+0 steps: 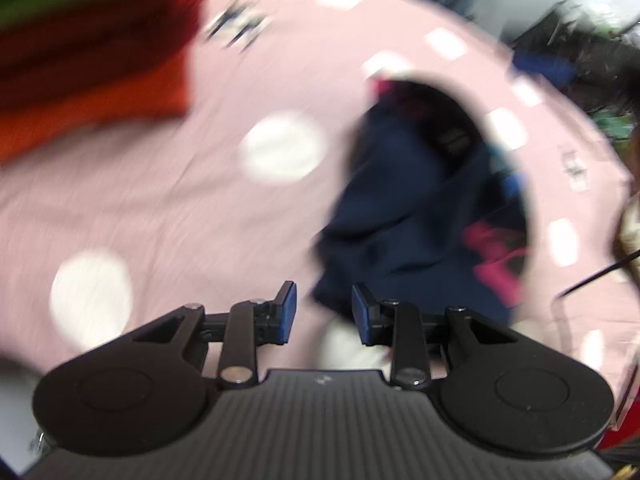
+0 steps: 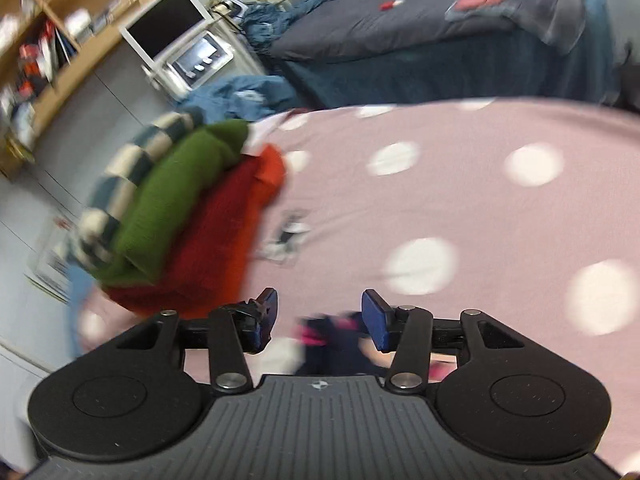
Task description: Fold small clothes
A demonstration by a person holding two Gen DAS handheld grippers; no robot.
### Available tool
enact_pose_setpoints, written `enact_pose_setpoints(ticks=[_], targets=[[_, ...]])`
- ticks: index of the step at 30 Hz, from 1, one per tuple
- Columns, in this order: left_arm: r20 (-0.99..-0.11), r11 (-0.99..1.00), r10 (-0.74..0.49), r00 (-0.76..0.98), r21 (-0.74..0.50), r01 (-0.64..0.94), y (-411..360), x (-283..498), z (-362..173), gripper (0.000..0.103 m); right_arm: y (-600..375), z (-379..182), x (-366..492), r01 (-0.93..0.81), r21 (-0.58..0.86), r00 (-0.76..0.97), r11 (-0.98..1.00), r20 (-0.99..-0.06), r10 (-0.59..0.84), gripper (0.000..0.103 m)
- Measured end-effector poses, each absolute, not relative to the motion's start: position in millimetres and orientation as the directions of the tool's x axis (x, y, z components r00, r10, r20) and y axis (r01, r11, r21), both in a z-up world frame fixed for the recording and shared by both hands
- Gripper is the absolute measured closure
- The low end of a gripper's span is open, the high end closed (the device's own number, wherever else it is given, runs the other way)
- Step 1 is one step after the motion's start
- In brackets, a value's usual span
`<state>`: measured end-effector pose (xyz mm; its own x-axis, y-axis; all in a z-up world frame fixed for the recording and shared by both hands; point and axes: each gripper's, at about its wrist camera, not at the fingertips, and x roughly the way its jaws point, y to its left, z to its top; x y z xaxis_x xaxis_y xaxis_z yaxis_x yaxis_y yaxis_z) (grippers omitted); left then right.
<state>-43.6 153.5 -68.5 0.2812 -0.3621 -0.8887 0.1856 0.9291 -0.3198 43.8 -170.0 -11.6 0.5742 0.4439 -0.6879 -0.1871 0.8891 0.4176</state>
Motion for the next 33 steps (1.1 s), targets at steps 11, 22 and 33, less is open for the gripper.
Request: enact_pose_setpoints(ticks=[11,22,33], targets=[[-0.836,0.854,-0.493,0.241,-0.412,0.318,45,69,-79,0.046,-219,-49,-36,0.014,0.396,0.528,0.918,-0.783,0.329,0.022],[-0.784,0.789,-0.614,0.096,-0.614,0.034,76,127,-111,0.034,-230,-57,-76,0.122,0.434,0.501,0.892,-0.803,0.322,0.022],[-0.865,0.856,-0.500,0.045,-0.487,0.173,24,173,-138,0.101,-214,-57,-70,0.063,0.448,0.487,0.892,-0.794,0.365,0.029]])
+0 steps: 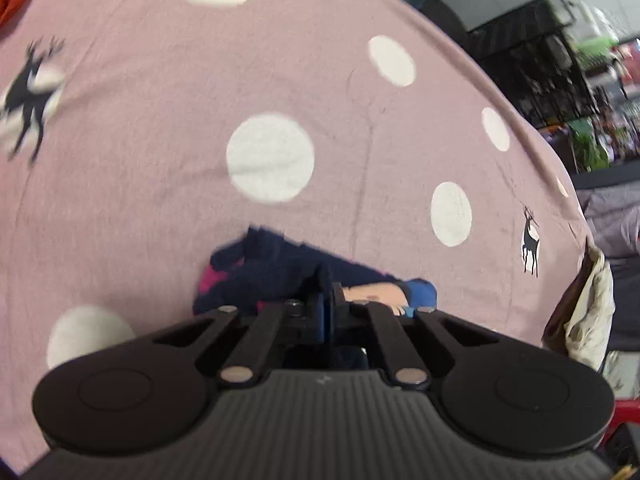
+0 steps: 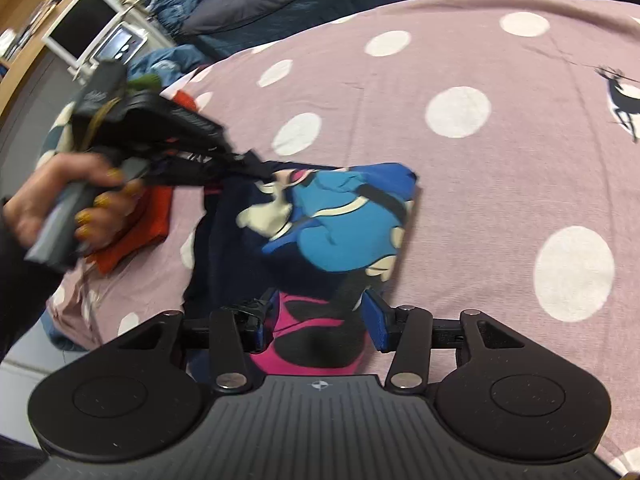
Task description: Fold small clothes
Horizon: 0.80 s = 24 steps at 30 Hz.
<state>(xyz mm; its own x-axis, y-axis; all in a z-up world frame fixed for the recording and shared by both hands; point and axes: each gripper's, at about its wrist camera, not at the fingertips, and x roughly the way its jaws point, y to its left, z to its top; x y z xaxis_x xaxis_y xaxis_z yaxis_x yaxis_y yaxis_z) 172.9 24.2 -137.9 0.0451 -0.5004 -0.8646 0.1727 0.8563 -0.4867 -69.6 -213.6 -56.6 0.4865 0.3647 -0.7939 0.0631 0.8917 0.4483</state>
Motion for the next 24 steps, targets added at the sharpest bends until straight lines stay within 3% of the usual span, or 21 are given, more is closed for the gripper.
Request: enact_pose_setpoints(ticks=[1,3,8,10,13,14,16,18,20,24], targets=[[-0.860,0.851,-0.504,0.077,-0.480,0.210,25,176,-132,0.101,-210,-57,-70,0.045,0.448,0.477,0.893,-0.795,0.375,0.033],[-0.853,0.850,-0.507,0.122,-0.471,0.234,30,185,-125,0.101,-200,-54,-74,-0.032,0.441,0.473,0.897,-0.784,0.403,0.053],[-0.894,0.884,-0.438,0.096,-0.409,0.228,40,201,-157,0.097,-154,-53,-69,-0.304,0.428,0.425,0.851,-0.738,0.524,0.052],[-0.902,0.890,-0.423,0.091,-0.394,0.228,47,196,-161,0.086,-128,-62,-58,-0.387,0.396,0.398,0.833,-0.743,0.538,0.052],[-0.914,0.900,-0.395,0.097,-0.363,0.241,53,189,-156,0.056,-92,-79,-42,-0.452,0.379,0.352,0.808,-0.756,0.552,0.052],[-0.921,0.907,-0.372,0.114,-0.335,0.255,54,185,-152,0.049,-82,-90,-35,-0.445,0.373,0.314,0.814,-0.786,0.532,0.045],[-0.926,0.912,-0.349,0.145,-0.299,0.281,59,178,-142,0.047,-64,-115,-31,-0.450,0.345,0.221,0.824,-0.851,0.477,0.039],[-0.924,0.916,-0.339,0.178,-0.281,0.286,67,170,-131,0.040,-54,-119,-40,-0.528,0.302,0.233,0.794,-0.847,0.477,0.020],[-0.912,0.915,-0.343,0.225,-0.270,0.299,76,154,-118,0.040,-50,-110,-43,-0.547,0.294,0.231,0.784,-0.847,0.479,0.018],[-0.873,0.849,-0.438,0.214,-0.322,0.419,83,103,-97,0.044,-76,-82,-50,-0.534,0.426,0.256,0.730,-0.742,0.620,0.023]])
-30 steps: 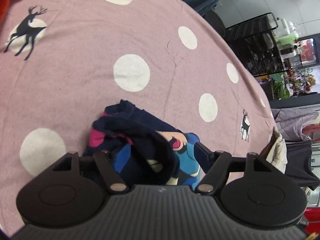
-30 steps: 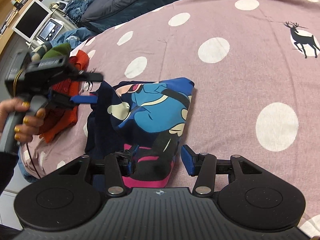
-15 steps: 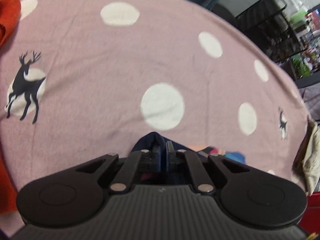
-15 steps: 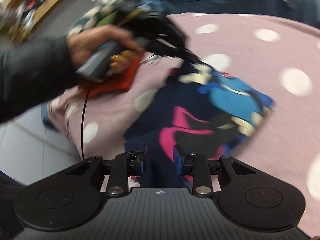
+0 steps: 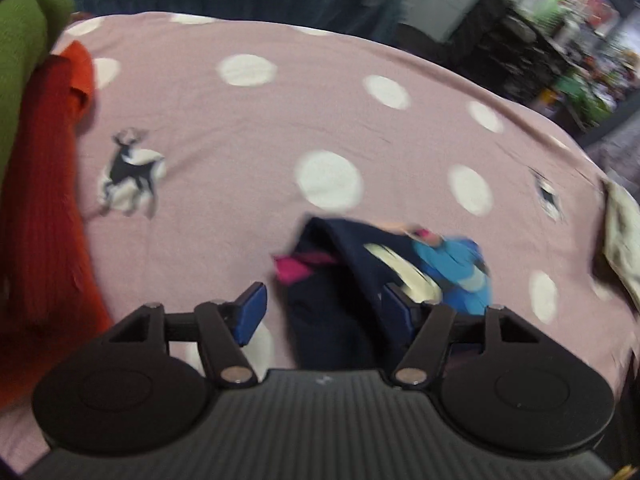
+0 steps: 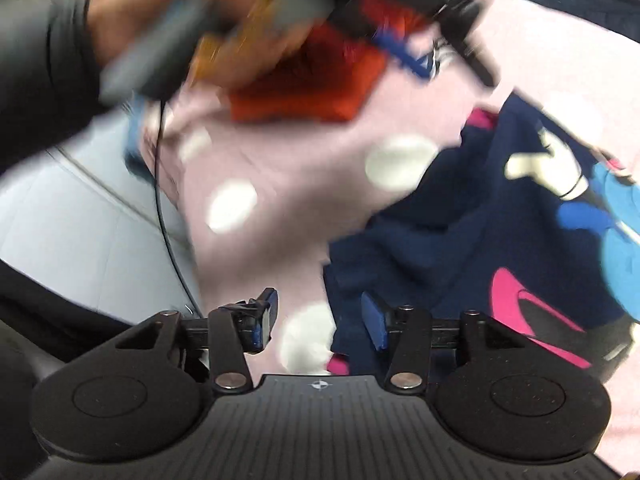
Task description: Fold small clothes
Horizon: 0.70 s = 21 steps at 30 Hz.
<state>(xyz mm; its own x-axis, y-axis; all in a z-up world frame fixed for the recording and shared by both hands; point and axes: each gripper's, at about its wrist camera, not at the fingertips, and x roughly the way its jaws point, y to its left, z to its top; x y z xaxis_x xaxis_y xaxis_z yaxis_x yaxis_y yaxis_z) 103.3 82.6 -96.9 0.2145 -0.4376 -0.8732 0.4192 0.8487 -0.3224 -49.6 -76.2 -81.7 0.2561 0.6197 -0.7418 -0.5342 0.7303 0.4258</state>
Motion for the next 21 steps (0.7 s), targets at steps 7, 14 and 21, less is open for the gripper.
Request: enact_pose_setpoints(ticks=[7,14,21], targets=[[-0.924,0.784,-0.379,0.046,-0.294,0.547,66,25,-136,0.069,-131,-76,-69,-0.366,0.407,0.341,0.837,-0.778,0.527,0.022],[-0.924,0.862,-0.373,0.086,-0.311,0.400,90,17,-152,0.100,-164,-78,-82,-0.228,0.447,0.380,0.865,-0.777,0.502,0.021],[-0.965,0.931,-0.257,0.061,-0.230,0.284,130,-4,-167,0.103,-172,-78,-80,-0.215,0.458,0.399,0.863,-0.765,0.505,0.021]])
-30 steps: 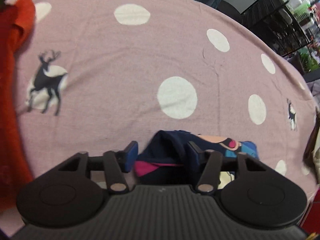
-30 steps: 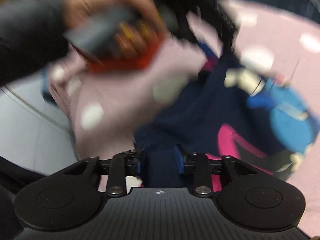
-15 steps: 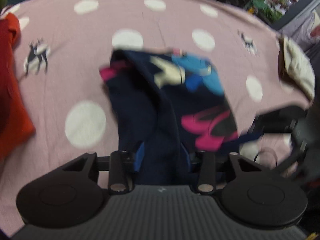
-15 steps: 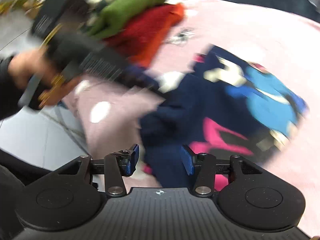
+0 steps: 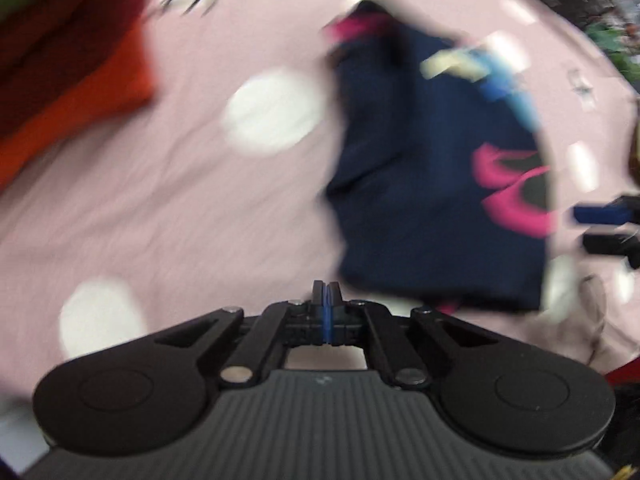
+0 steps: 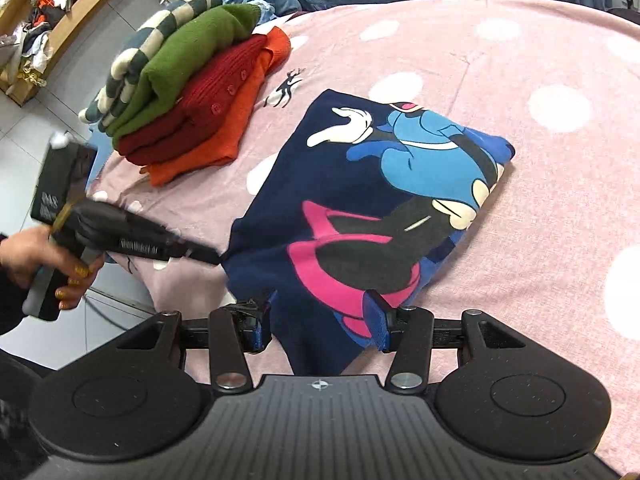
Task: Fold small clothes
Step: 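Grasp the folded navy shirt with both grippers and lift it off the bed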
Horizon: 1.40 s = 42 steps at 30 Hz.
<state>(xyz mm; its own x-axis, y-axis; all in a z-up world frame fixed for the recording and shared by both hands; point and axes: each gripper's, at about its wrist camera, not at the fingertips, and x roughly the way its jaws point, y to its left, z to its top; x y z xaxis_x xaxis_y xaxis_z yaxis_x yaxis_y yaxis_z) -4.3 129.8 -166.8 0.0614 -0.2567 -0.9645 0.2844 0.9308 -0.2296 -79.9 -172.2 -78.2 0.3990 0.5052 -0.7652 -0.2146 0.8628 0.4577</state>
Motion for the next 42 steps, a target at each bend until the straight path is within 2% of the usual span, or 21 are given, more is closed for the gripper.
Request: enact_pose_setpoints(ticks=[2,4,6,7,16,22,27,31,38,40,41,42], targets=[[-0.945,0.931,-0.324,0.048,-0.310,0.192,146,-8,-171,0.099,-175,-79,-80,-0.199,0.465,0.398,0.863,-0.766,0.505,0.021],[-0.907,0.909,-0.409,0.102,-0.397,0.125,155,-11,-163,0.079,-179,-77,-82,-0.184,0.465,0.408,0.866,-0.765,0.498,0.021],[-0.881,0.892,-0.451,0.143,-0.439,0.107,154,-13,-157,0.018,-186,-78,-81,-0.155,0.474,0.428,0.867,-0.758,0.491,0.018],[-0.881,0.895,-0.445,0.158,-0.434,0.103,150,-14,-157,0.013,-191,-78,-80,-0.129,0.482,0.443,0.867,-0.754,0.485,0.017],[-0.844,0.877,-0.464,0.268,-0.481,0.002,116,-29,-186,0.013,-240,-102,-71,0.165,0.626,0.523,0.762,-0.711,0.470,0.014],[-0.820,0.891,-0.446,0.359,-0.445,0.089,110,-23,-184,0.013,-239,-114,-66,0.191,0.633,0.497,0.750,-0.721,0.482,0.014],[-0.800,0.867,-0.497,0.336,-0.470,0.166,116,-15,-188,0.015,-237,-117,-64,0.184,0.637,0.489,0.749,-0.720,0.493,0.014],[-0.786,0.837,-0.547,0.288,-0.525,0.158,108,-5,-189,0.020,-244,-126,-60,0.217,0.650,0.487,0.728,-0.719,0.496,0.014],[-0.834,0.875,-0.484,0.265,-0.459,0.154,87,2,-188,0.020,-242,-136,-52,0.203,0.688,0.498,0.697,-0.685,0.531,0.014],[-0.845,0.882,-0.471,0.255,-0.446,0.150,83,5,-187,0.025,-238,-140,-45,0.214,0.699,0.501,0.682,-0.678,0.538,0.013],[-0.850,0.887,-0.461,0.254,-0.435,0.153,81,7,-187,0.033,-235,-143,-40,0.223,0.696,0.497,0.682,-0.684,0.535,0.013],[-0.860,0.896,-0.444,0.252,-0.417,0.155,78,8,-186,0.045,-233,-145,-36,0.230,0.692,0.495,0.684,-0.689,0.530,0.013]])
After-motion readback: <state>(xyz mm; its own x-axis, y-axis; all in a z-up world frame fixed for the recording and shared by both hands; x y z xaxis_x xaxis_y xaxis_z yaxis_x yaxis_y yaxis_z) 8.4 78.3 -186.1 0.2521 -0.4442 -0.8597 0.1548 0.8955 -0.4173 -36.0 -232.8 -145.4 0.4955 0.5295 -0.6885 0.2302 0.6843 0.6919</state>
